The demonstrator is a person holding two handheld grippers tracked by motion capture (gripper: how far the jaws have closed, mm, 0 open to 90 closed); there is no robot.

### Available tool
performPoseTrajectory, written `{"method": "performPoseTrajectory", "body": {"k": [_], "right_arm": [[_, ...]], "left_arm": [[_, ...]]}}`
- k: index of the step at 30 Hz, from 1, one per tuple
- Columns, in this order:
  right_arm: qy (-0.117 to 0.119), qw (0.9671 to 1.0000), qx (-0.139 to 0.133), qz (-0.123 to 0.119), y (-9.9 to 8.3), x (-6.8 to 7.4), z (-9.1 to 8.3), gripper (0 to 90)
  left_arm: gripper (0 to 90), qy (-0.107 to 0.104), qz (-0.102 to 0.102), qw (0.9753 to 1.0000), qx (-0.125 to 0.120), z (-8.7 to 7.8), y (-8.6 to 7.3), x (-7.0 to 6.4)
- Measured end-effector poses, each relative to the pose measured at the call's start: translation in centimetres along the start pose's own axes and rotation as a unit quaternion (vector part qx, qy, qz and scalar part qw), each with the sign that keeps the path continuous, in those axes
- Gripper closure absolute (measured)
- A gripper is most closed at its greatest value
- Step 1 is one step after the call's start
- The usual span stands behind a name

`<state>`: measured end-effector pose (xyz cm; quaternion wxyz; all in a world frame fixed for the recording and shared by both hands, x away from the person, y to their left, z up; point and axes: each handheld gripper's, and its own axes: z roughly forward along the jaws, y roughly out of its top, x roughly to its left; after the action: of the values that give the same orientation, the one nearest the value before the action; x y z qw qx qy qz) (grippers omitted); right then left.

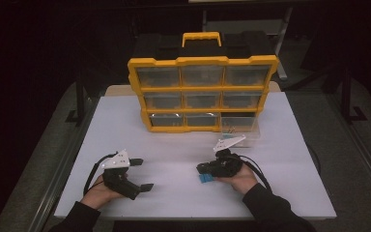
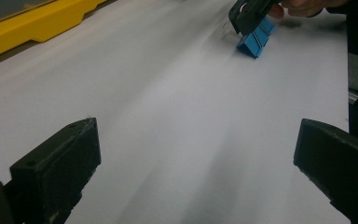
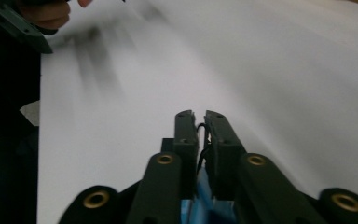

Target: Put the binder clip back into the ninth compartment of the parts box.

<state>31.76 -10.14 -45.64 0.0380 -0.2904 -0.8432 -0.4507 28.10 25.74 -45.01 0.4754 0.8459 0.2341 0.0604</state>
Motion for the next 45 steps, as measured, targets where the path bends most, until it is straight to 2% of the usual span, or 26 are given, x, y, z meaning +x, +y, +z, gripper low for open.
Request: {"method": "performPoseTrajectory", "body": {"k": [5, 10, 17, 29, 45], "right_arm": [[0.017, 0.9998, -0.006, -0.002, 0.0, 0.0, -0.2, 86.9], [0.01, 0.9998, -0.008, -0.014, 0.3, 0.2, -0.7, 87.1], [-0.018, 0.9991, -0.014, -0.034, 1.3, 0.7, -2.1, 87.0], [-0.031, 0.9973, -0.044, -0.05, 3.9, 1.0, -4.7, 87.1], [-0.073, 0.9912, -0.094, -0.056, 7.3, -0.3, -7.6, 87.1]], "left_arm": [[0.3, -0.001, 0.0, 1.0, -0.001, 0.0, 0.0, 0.0], [0.3, -0.001, 0.0, 1.0, 0.0, 0.0, 0.0, 0.0], [0.3, -0.002, 0.002, 1.0, 0.0, 0.0, 0.0, -0.1], [0.3, -0.001, 0.003, 1.0, 0.0, 0.0, 0.0, 0.0], [0.3, -0.001, 0.001, 1.0, 0.0, 0.0, 0.0, 0.0]]}}
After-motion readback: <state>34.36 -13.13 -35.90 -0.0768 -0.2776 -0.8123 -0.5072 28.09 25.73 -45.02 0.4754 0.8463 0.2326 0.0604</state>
